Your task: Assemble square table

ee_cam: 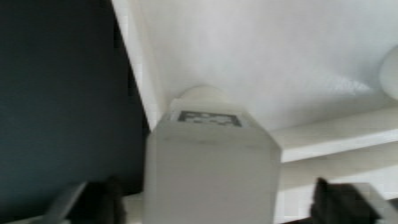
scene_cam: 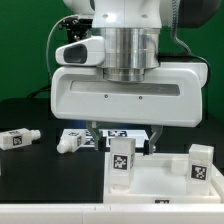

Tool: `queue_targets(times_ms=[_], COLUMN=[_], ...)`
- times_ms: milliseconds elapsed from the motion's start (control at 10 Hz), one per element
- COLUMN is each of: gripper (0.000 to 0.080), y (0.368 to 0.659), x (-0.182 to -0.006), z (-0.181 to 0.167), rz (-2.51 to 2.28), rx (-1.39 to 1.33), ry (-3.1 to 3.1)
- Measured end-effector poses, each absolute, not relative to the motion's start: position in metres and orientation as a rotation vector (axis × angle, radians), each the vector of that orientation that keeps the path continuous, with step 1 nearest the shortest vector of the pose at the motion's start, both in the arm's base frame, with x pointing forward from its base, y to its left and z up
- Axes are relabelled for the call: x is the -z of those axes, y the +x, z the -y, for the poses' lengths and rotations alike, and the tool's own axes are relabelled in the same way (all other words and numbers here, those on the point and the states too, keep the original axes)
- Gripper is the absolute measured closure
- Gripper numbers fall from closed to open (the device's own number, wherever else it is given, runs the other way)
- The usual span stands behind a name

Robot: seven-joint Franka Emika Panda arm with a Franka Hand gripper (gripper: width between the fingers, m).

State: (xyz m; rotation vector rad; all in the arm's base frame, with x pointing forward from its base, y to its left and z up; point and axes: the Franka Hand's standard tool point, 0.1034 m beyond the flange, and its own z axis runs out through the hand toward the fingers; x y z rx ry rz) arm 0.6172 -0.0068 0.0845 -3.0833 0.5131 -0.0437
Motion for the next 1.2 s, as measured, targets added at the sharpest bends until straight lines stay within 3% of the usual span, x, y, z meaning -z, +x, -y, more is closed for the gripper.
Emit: queue_targets(times_ms=[100,200,700,1200], gripper=[0.0391,0.0515,0.0515,0.0514], y=[0.617,0.617,0.639,0.636], x=[-0.084,-0.084,-0.083,-0.081], z=[0.007,0.006,0.001,0.009], rz=[-0.626,-0.744,-1.453,-2.209], rx=[0.042,0.041,0.074,-0.009], ry=[-3.061,-3.033,-2.758,-2.09])
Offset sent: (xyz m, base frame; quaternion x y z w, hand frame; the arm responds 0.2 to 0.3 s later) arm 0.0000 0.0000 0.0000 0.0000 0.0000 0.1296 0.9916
